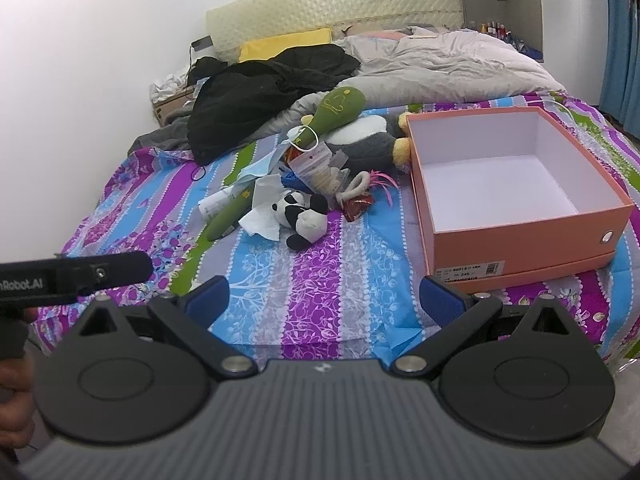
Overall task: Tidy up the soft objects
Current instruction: 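Move both tools toward the pile of soft items on the bed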
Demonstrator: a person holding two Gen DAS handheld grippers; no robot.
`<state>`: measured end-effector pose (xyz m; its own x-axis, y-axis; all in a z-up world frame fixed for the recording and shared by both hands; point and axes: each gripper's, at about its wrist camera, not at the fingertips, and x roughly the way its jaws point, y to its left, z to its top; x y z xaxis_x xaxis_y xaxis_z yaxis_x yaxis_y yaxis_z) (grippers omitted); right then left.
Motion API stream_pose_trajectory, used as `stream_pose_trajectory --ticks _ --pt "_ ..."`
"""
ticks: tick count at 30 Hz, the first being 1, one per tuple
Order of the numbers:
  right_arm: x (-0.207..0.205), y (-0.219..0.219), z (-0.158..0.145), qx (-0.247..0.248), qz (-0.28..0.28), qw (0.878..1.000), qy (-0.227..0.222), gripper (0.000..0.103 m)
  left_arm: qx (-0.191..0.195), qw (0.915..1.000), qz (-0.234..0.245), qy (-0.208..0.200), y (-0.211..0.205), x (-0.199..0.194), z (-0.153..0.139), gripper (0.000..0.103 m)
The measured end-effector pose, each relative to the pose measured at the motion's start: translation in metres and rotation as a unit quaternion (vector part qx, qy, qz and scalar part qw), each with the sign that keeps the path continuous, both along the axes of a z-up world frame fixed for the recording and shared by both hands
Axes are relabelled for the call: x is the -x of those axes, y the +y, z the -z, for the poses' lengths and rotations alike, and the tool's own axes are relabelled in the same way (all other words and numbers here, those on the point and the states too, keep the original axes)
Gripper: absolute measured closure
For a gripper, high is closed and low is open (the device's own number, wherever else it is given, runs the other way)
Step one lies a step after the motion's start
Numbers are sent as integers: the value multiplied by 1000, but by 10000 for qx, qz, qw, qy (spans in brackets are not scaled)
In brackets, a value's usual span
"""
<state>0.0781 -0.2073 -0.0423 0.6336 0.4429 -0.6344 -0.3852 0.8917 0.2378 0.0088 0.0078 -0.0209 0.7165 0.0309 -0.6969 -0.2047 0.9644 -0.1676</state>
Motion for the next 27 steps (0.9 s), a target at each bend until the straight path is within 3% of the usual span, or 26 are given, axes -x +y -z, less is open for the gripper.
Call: stream_pose_trajectory --ticks 7,14,16,19,27 --pt "-16 6 7 -31 7 9999 161 1 98 9997 -176 -108 19 -10 10 0" --pt "-39 25 23 -35 -330 9983 485 14 446 9987 -240 -12 44 -35 32 0" --pt "-47 31 29 5 -402 9977 554 27 492 9984 -279 39 51 -45 39 1" --pt "-58 41 36 136 -488 9972 545 27 494 9981 -345 89 62 -59 49 1" --pt "-96 65 57 181 -713 9960 507 27 681 9963 -476 227 91 -100 78 17"
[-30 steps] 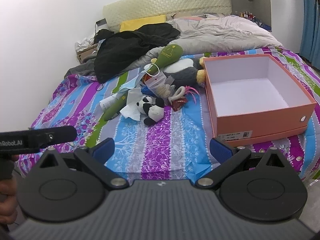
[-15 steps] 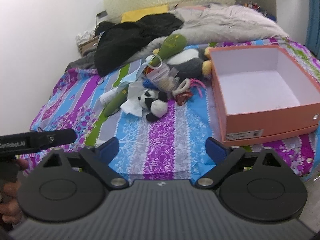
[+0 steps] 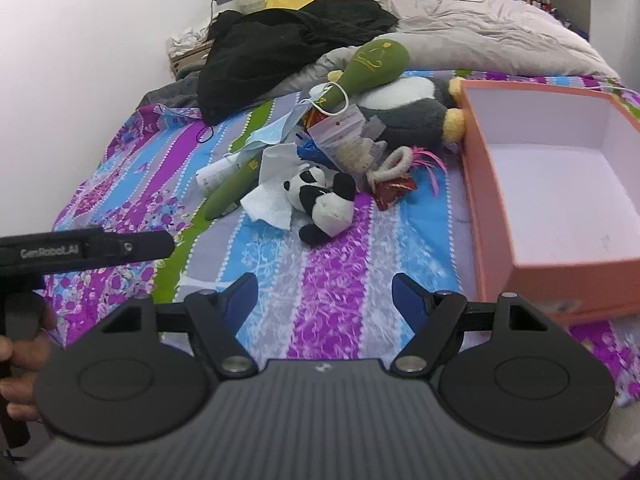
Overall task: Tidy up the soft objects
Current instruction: 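Grasp the panda plush with the right tool while the left tool grasps the white tissue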
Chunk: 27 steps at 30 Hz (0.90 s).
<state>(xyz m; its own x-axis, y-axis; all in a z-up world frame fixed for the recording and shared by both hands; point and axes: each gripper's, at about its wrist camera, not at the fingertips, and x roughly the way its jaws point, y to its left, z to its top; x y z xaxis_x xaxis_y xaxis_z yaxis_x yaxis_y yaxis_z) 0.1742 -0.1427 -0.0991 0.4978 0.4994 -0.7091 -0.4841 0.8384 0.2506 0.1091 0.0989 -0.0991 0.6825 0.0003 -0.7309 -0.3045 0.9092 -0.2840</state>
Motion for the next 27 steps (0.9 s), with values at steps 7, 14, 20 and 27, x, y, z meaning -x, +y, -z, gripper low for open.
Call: stream_pose_trajectory --ticks 7,14,20,27 --pt "-40 20 26 154 -21 9995 258 27 112 9997 -165 150 27 -38 27 19" --pt "-72 38 45 201 -104 9990 386 27 200 9991 -227 281 46 -71 51 19" --pt "-100 55 62 257 -230 9986 404 27 260 9985 -265 394 61 -101 73 19" --pt "-131 76 85 379 -389 9976 438 27 344 9977 -279 510 79 -138 102 27"
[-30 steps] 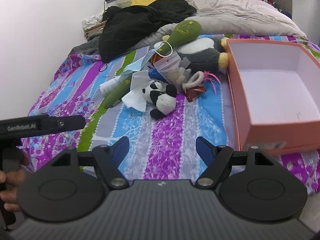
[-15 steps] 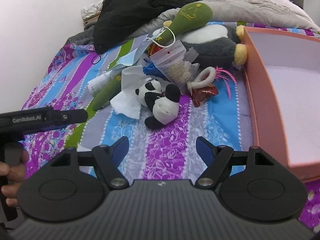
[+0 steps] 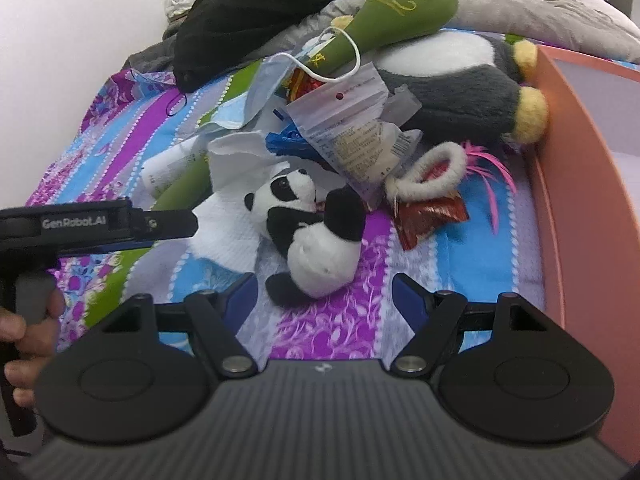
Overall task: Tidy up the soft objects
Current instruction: 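Grasp the panda plush with the right tool while the left tool grasps the white tissue, then carry the panda plush and white tissue with both tools over the orange box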
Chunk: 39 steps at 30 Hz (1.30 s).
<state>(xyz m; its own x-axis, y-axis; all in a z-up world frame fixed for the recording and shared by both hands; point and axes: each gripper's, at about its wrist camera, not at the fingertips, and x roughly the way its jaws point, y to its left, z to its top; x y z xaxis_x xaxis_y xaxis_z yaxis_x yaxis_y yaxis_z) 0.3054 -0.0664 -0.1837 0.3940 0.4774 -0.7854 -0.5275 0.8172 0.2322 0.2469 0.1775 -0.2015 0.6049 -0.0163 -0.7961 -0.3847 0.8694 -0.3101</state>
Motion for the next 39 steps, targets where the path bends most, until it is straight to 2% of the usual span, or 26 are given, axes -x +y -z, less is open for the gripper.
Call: stream_pose_trajectory --ticks 6,12,16,17,19,23,26,30,39 --pt "-20 15 21 -12 -139 9998 154 28 237 9997 -38 1 15 -20 25 32" --pt "-34 24 39 -149 -289 9986 419 29 568 9983 -82 25 24 -39 43 56" --pt "-39 27 42 -190 -375 9977 527 43 568 9982 -169 60 22 -48 44 79" --pt "-39 27 41 -180 -379 9976 547 43 600 9980 -203 68 22 -49 42 84" --pt "-40 26 37 -122 -383 9973 616 45 684 9972 -283 125 20 -52 38 87" --pt "-36 23 19 52 -406 9975 580 47 609 9974 -310 241 9 -49 16 89" --pt "-28 21 10 381 -513 9965 536 47 508 9973 -360 393 0 -43 0 89" --pt "-18 8 6 376 -427 9966 600 47 508 9973 -341 394 -7 -32 -12 89" --pt "21 -24 1 212 143 9994 217 47 249 9994 -220 -4 -23 16 -17 89"
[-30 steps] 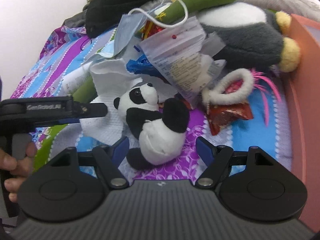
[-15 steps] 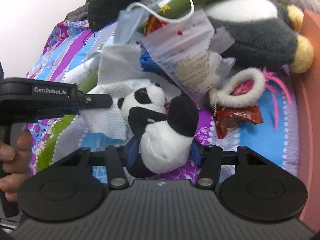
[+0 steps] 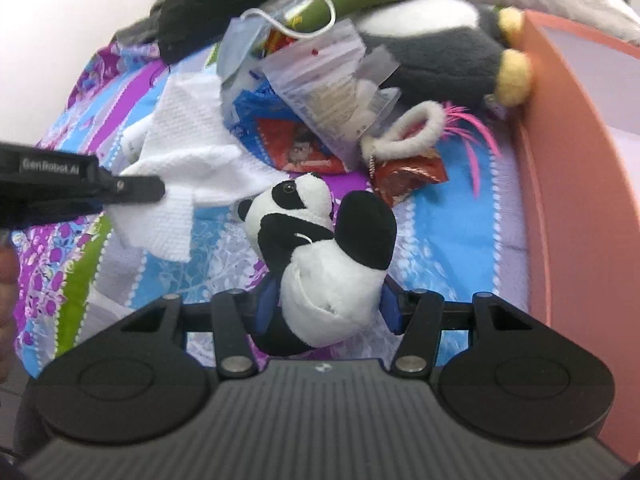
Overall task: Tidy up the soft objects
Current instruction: 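Carry the panda plush and white tissue with both tools over the orange box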
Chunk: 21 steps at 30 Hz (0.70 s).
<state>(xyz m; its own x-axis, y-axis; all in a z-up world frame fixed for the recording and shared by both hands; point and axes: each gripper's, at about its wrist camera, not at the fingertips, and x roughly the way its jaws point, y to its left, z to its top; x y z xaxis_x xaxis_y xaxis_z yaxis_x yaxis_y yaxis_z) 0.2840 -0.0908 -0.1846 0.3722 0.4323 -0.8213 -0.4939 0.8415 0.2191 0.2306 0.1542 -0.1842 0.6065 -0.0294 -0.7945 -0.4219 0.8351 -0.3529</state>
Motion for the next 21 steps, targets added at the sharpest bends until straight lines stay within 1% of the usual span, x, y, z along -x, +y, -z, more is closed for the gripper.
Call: stream_pose_trajectory --ticks 2,5,11,17,21 --pt "12 -5 -4 -113 80 9999 -43 47 19 10000 5 -83 -6 14 -3 89" --pt "29 -10 -5 -127 193 9997 -96 47 -54 9998 34 -197 -18 37 -10 89" --pt "59 -20 -10 -217 287 9993 -136 47 84 9997 -7 -232 -33 71 -12 89" --pt "75 -28 -21 -278 352 9986 -285 47 39 9996 79 -260 -49 87 -16 89" --pt "80 -35 -33 -350 416 9976 -422 47 -26 9993 128 -343 -56 91 -28 89"
